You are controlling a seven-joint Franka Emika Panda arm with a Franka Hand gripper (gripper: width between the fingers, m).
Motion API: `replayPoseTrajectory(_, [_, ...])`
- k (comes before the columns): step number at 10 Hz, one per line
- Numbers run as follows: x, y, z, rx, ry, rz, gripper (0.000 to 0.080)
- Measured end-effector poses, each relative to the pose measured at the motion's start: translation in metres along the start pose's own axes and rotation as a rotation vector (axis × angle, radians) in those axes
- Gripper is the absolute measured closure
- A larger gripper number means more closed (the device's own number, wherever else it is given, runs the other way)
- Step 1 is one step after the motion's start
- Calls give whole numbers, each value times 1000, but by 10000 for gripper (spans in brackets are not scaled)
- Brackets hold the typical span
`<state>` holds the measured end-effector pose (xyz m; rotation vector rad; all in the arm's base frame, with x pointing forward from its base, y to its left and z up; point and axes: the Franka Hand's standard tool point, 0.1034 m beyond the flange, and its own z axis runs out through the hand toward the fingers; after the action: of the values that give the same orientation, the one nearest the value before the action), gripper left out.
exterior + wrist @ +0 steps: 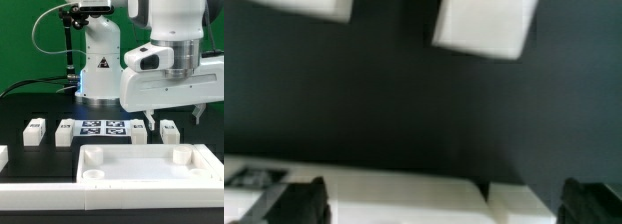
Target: Assemble desk
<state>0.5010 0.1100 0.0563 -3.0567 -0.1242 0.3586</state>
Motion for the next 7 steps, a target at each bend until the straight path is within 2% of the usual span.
replayPoseTrajectory(1, [4, -1, 3, 6, -45, 46, 151])
replayPoseTrajectory(5, [-7, -1, 8, 7, -308, 51, 151])
replayPoseTrajectory(6, [-9, -2, 9, 5, -381, 59, 151])
replayPoseTrajectory(7, [-17, -6, 11, -9, -478, 85, 151])
